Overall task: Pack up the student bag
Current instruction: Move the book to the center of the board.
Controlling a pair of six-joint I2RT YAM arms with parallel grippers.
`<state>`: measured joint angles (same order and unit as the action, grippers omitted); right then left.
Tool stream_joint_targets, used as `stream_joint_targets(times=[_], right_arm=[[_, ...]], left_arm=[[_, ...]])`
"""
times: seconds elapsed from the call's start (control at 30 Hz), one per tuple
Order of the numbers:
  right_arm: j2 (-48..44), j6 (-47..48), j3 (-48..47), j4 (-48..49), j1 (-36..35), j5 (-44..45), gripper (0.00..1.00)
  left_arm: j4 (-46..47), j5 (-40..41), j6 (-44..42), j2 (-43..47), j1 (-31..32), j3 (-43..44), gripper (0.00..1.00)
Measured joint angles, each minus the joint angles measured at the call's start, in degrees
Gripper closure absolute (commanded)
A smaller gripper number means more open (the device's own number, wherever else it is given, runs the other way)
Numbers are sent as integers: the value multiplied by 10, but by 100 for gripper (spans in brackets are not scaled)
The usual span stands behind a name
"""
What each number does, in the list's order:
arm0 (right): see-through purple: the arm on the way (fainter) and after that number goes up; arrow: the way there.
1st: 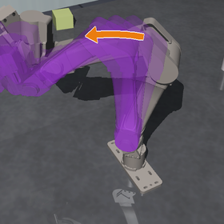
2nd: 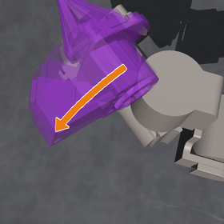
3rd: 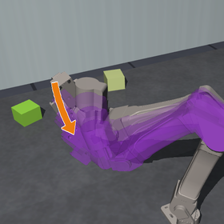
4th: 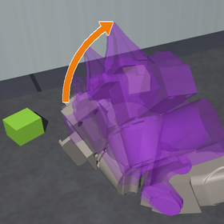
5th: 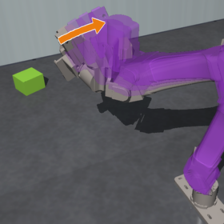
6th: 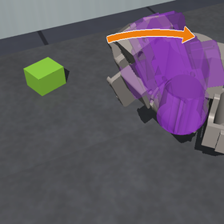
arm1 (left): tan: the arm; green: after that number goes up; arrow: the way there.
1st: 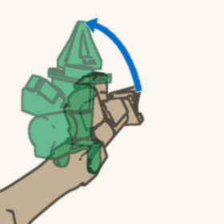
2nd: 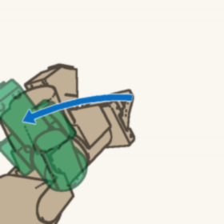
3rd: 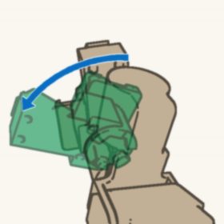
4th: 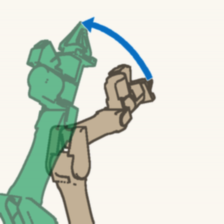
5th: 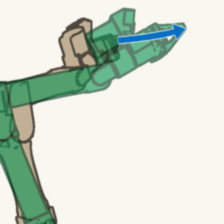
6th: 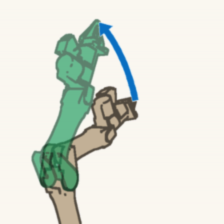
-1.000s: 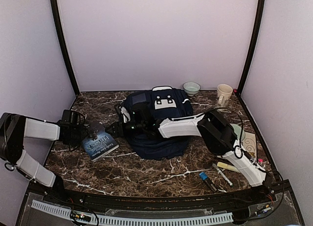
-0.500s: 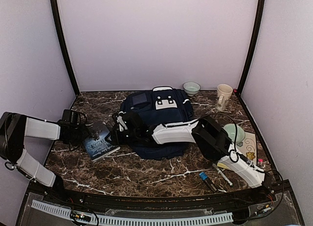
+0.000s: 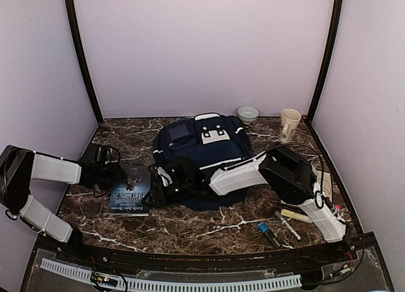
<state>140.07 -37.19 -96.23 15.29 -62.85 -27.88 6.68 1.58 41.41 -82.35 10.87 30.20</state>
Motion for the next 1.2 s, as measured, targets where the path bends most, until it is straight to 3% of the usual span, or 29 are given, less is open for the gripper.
stream_joint_targets(times=[0.27,0.7,1.2], right_arm=[[-73,-3,111,1,-32,-28,38],[-60,-4,53,-63,4,54,34],[8,-77,-28,-28,5,-38,34]], left_arm=[[-44,-9,16,79,36,-47,39],[-67,10,19,80,39,-42,39],[-34,5,12,59,35,-39,39]])
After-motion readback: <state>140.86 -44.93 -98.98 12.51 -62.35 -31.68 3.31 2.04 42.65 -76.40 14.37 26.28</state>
